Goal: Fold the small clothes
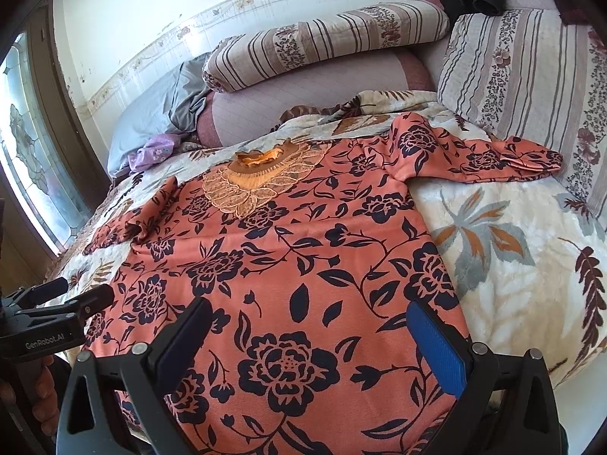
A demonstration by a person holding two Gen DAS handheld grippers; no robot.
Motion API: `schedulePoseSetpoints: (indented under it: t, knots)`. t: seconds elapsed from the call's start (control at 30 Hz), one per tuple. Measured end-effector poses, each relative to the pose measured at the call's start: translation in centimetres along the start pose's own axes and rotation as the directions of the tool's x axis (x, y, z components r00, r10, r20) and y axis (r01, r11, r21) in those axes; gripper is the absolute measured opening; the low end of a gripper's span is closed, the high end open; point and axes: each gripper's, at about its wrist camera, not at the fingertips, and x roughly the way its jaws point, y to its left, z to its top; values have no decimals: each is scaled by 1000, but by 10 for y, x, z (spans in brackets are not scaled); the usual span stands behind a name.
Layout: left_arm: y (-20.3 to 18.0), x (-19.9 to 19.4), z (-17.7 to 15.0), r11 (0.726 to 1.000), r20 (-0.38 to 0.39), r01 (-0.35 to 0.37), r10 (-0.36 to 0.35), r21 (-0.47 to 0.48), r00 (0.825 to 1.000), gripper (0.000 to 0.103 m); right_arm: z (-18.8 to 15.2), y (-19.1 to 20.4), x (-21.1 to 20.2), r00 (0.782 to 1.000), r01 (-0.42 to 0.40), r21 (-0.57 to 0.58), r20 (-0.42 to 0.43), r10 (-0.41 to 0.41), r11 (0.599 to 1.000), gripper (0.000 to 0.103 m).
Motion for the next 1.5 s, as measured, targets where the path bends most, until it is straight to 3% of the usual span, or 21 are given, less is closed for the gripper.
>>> schedulePoseSetpoints:
  t: [0.57, 0.7, 0.8, 0.83, 0.93, 1.03, 1.1, 1.27, 1.37, 1.43, 1.5]
  knots:
    - [21, 40, -18, 1000, -77, 14, -15, -19, 997, 103, 1, 2, -1, 1000, 10, -9, 12, -10, 1000, 103]
    - [30, 51, -19, 1000, -93, 5, -7, -20, 996, 103, 8, -16, -19, 997, -51, 92, 57, 45, 994, 103]
    - [39, 62, -21, 1000, -102, -15, 14, -13, 995, 103, 21, -57, -43, 977, -182, 268, 155, 144, 946, 103]
    - [42, 68, -21, 1000, -112, -25, 23, -15, 993, 103, 27, -71, -49, 973, -192, 302, 183, 140, 934, 103]
    - [49, 84, -17, 999, -135, -33, 27, -38, 990, 103, 46, -123, -46, 979, -161, 389, 178, 97, 907, 103]
    - [49, 93, -6, 998, -110, -37, 33, -41, 993, 103, 58, -189, -31, 980, -189, 528, 161, 121, 828, 103]
    - [48, 99, 4, 999, -88, -33, 30, -34, 996, 103, 66, -229, -23, 986, -147, 592, 147, 73, 793, 101]
    - [43, 119, 21, 1000, -60, -19, 19, -1, 998, 103, 91, -316, 6, 988, -119, 748, 156, 1, 653, 95]
    - [48, 132, 17, 1000, -56, 17, -18, -18, 998, 103, 102, -354, 29, 990, -88, 822, 132, -39, 563, 74]
    - [59, 136, 15, 993, -57, 73, -78, -88, 995, 103, 110, -367, 42, 992, -64, 835, 114, -58, 546, 67]
    - [61, 137, 15, 990, -52, 95, -101, -103, 994, 103, 120, -374, 54, 993, -39, 836, 96, -75, 548, 50]
